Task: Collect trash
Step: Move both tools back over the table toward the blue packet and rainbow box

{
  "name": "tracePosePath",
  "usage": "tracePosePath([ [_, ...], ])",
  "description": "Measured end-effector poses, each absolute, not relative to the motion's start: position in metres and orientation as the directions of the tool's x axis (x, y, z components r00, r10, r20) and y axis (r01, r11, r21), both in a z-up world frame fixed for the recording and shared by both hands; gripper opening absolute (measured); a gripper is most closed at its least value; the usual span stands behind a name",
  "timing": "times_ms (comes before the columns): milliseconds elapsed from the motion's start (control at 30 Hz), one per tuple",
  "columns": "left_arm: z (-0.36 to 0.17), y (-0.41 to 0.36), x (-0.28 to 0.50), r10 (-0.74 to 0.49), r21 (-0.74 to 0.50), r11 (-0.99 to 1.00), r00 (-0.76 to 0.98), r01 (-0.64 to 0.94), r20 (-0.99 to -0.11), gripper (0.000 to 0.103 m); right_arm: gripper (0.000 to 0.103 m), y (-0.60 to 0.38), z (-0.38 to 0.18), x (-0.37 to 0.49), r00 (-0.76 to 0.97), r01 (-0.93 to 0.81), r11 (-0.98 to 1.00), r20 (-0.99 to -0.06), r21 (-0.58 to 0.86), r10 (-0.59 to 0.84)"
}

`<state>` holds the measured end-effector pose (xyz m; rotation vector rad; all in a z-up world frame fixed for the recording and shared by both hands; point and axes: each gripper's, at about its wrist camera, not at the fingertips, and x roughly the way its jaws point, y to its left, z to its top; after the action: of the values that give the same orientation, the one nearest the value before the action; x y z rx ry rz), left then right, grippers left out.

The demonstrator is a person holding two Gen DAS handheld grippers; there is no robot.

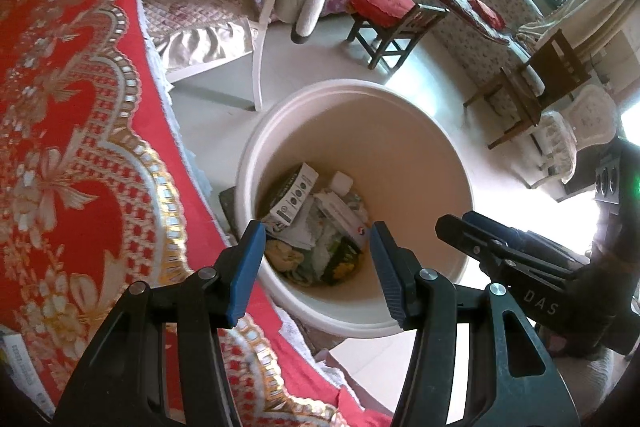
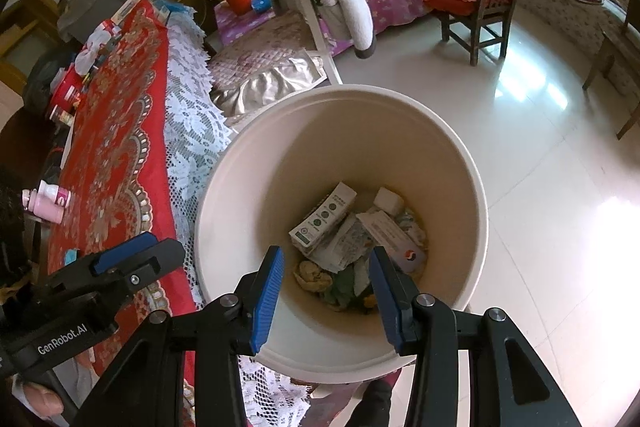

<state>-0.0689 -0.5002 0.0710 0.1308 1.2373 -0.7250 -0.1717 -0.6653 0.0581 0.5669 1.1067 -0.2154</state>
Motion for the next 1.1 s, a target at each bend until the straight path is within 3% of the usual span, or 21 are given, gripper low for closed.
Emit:
tracePosePath([
  [467,0.092,-0.435,-0.062,-0.394,-0.23,0.829,0.241,0.51,-0.887,0.053,0.044,-0.611,0.076,-0.146,0.462,0.344,0.876,-0.873,0.338,0.156],
  [1100,0.101,-0.268,-0.033,-0.249,-0.162,0.954,0.368,0.253,-0.896,0.053,0.044,-0.487,0.091,-0.088,0.442,0.124,0.925,-0.854,0.36,0.273],
])
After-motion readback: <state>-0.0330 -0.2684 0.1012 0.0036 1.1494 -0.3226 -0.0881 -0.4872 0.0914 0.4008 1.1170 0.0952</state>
